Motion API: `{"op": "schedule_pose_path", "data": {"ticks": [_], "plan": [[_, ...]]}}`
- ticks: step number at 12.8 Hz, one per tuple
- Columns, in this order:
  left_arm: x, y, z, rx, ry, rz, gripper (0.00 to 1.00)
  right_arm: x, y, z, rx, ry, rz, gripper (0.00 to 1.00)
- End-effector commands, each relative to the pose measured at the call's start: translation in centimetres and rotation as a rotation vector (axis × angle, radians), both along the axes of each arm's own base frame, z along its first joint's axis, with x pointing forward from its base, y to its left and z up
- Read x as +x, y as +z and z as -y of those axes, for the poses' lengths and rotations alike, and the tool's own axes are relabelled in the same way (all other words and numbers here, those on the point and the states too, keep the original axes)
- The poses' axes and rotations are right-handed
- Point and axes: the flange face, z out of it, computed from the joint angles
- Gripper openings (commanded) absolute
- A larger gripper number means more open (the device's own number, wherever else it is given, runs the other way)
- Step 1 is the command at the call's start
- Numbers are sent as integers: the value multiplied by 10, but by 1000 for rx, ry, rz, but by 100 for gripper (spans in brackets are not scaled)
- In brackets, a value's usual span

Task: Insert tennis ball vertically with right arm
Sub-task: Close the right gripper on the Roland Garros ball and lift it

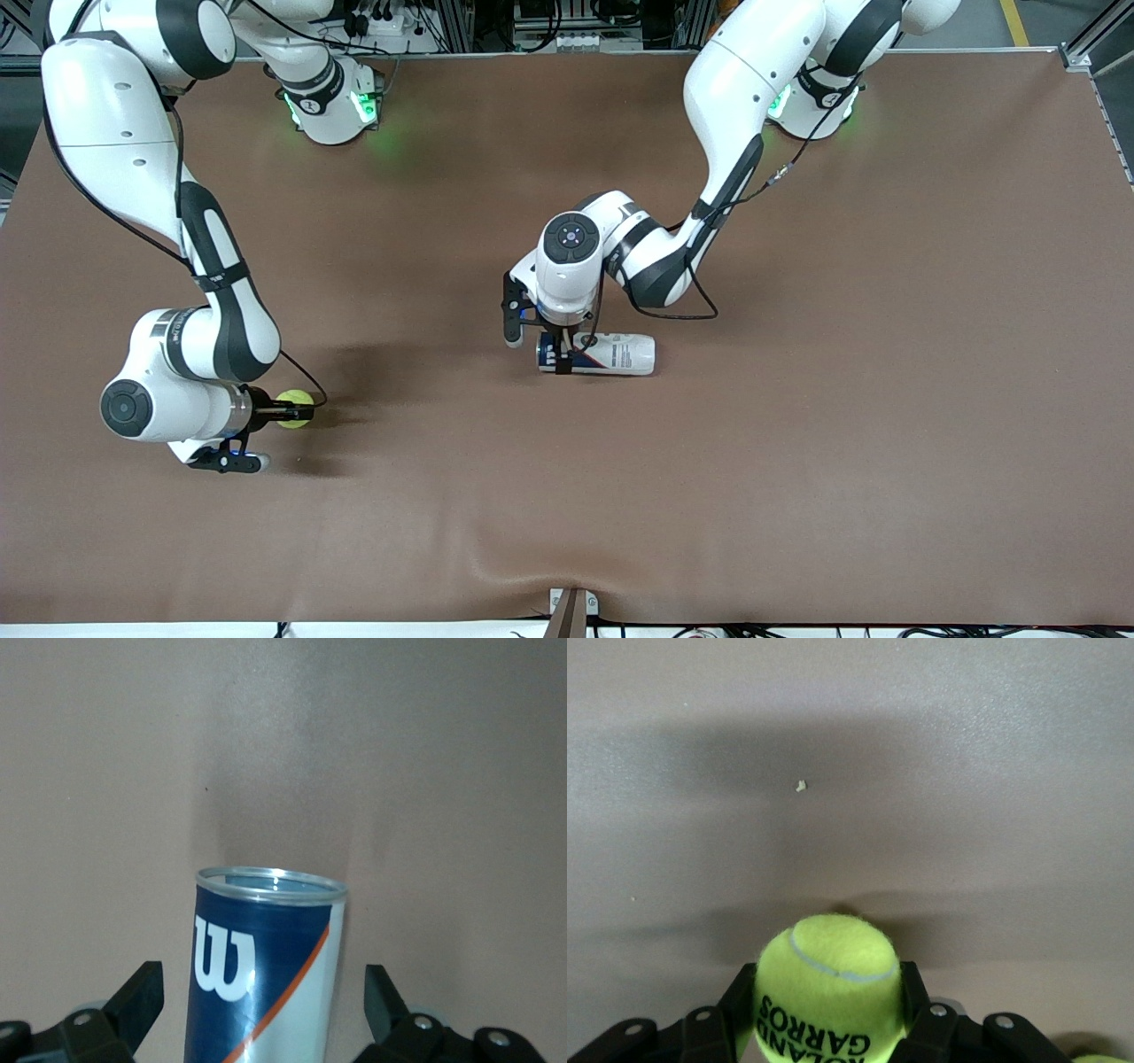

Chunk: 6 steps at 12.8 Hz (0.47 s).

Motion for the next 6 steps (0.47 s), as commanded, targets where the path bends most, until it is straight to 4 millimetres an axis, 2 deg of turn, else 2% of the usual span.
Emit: {"op": "schedule_pose_path", "data": {"ticks": [1,3,4,6], "plan": [[4,-6,8,-20,-19,24,100,0,2,2,15,15,9,39],[5,-12,8,-18,-20,21,100,1,5,1,7,23,12,39],[5,-14,8,-16,-25,22,100,3,10,1,6,23,25,36],[4,-21,8,-12,-29,17,100,7,23,-3,6,29,43,22]]}}
